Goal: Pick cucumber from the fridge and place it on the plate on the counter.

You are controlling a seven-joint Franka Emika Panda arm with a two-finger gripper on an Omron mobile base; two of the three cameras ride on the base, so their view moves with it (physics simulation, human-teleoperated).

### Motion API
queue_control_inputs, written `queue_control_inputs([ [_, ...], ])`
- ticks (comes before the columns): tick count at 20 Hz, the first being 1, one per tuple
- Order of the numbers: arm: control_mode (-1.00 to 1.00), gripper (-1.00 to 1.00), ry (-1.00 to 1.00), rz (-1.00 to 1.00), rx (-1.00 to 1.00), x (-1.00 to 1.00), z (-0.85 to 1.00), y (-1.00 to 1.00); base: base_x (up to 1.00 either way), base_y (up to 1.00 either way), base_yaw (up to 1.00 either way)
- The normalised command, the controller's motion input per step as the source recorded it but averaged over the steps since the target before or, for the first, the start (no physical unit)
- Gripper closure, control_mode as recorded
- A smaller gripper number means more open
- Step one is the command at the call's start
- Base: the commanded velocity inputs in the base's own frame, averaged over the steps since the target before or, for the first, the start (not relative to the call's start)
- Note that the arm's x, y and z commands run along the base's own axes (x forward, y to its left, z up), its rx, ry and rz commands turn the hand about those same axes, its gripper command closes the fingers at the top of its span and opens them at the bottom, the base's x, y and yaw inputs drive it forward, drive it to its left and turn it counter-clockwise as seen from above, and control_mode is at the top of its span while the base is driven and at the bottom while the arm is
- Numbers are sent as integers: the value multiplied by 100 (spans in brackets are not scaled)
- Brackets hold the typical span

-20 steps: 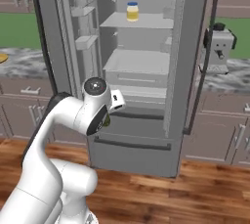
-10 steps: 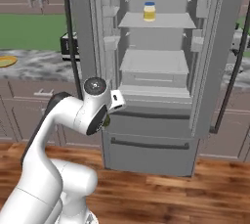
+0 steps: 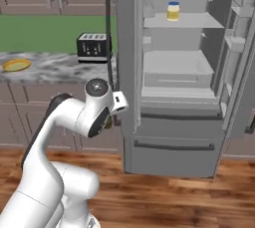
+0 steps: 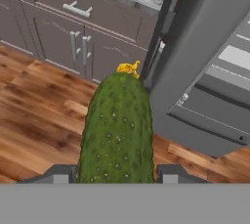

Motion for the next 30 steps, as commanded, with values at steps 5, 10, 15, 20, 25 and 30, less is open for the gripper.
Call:
queue_control_inputs([
  [5, 100, 100, 0, 0, 0, 0, 0, 0, -1, 76, -12],
  [10, 100, 100, 0, 0, 0, 0, 0, 0, 1, 78, -10],
  [15, 100, 100, 0, 0, 0, 0, 0, 0, 22, 85, -9],
  [20, 100, 100, 0, 0, 0, 0, 0, 0, 36, 86, -9],
  [25, 100, 100, 0, 0, 0, 0, 0, 0, 43, 86, -9],
  [30, 100, 100, 0, 0, 0, 0, 0, 0, 49, 67, -9],
])
